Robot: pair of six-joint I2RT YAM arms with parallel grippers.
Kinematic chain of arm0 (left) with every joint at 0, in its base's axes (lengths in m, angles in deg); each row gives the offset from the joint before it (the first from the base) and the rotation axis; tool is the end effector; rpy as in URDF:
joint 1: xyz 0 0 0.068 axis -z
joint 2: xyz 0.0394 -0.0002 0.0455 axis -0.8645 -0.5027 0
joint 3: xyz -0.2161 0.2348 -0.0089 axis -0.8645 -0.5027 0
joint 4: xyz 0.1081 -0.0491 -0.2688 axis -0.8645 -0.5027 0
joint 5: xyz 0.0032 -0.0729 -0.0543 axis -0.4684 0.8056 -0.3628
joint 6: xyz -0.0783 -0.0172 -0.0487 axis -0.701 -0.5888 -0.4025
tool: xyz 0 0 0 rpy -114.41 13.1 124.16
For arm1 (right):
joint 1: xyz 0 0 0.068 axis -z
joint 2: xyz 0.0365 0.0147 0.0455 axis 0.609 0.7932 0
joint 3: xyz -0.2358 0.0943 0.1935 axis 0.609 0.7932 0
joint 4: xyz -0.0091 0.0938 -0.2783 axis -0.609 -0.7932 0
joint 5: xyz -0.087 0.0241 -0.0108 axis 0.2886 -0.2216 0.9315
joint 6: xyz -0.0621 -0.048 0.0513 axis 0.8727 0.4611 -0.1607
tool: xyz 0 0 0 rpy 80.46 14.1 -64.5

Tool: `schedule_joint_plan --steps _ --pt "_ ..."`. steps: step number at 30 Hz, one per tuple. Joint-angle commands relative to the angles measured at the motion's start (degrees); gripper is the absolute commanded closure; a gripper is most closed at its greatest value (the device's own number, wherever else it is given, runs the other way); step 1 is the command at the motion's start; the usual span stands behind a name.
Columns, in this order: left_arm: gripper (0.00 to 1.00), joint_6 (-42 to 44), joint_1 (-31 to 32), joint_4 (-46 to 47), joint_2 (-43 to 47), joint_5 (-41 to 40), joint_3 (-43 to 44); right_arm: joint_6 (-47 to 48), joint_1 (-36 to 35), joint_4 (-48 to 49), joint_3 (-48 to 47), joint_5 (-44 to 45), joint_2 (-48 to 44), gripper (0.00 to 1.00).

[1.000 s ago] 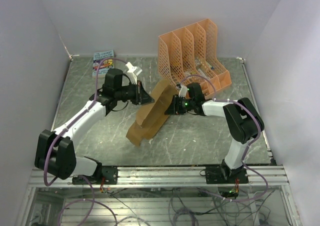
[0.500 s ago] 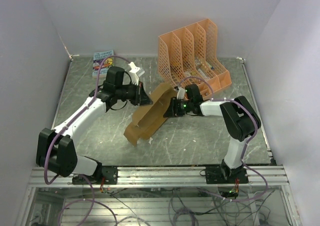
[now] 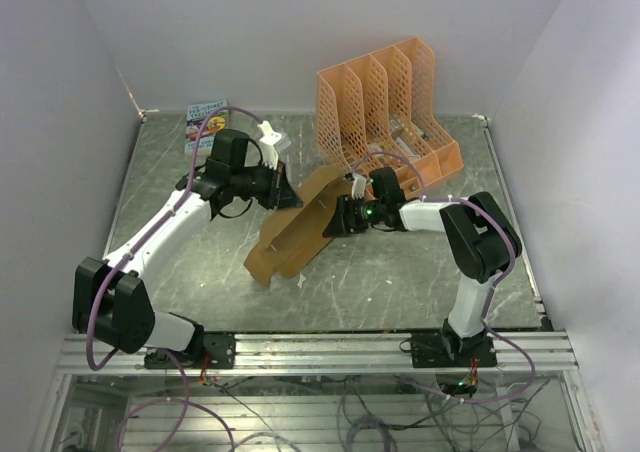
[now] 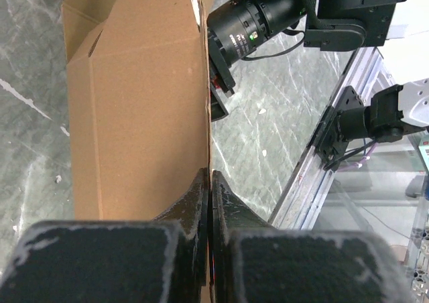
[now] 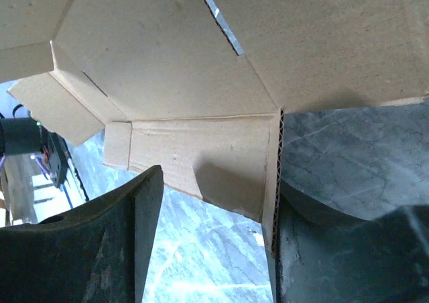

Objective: Fold the paper box

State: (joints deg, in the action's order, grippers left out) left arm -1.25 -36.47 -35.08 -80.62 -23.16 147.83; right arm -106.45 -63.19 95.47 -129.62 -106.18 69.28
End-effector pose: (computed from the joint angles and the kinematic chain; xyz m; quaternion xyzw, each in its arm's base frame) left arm 0.3049 -0.1924 0.3226 0.2526 0.8126 -0.4228 0.3116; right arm 0.3539 0.2335 0.1196 -0.1683 0.8574 0.4478 0.1896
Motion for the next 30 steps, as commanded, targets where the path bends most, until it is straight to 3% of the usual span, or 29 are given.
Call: schedule_joint_plan --steps 1,13,15,16,17,26,30 --pt "0.93 2.0 -0.1 -1.3 0.7 -1.1 2.2 2.2 0.6 -0.8 -1.3 -2.3 -1.0 0.41" --pt "0.93 3.8 -3.3 -5.6 2.1 -0.7 3.8 6.3 2.6 -2.4 -1.6 -4.8 -3.5 0.33" --pt "0.93 4.7 -4.5 -7.3 2.6 -0.8 4.5 9.8 3.4 -3.6 -1.8 -7.5 -4.6 0.23" --pt "0.93 5.0 -5.5 -8.1 3.0 -0.7 4.8 12.0 3.9 -4.5 -1.9 -9.2 -5.9 0.07" --pt "0.93 5.4 -6.0 -8.7 3.4 -0.7 5.0 14.7 4.5 -5.3 -2.0 -10.9 -7.0 0.01" --pt "0.93 11.3 -7.9 -15.7 5.7 1.1 9.5 35.9 7.2 -20.1 -8.7 -19.3 -17.3 0.00" --pt "0.93 14.6 -7.9 -17.6 6.3 3.4 11.2 49.2 7.4 -18.5 -12.1 -23.6 -19.9 0.00"
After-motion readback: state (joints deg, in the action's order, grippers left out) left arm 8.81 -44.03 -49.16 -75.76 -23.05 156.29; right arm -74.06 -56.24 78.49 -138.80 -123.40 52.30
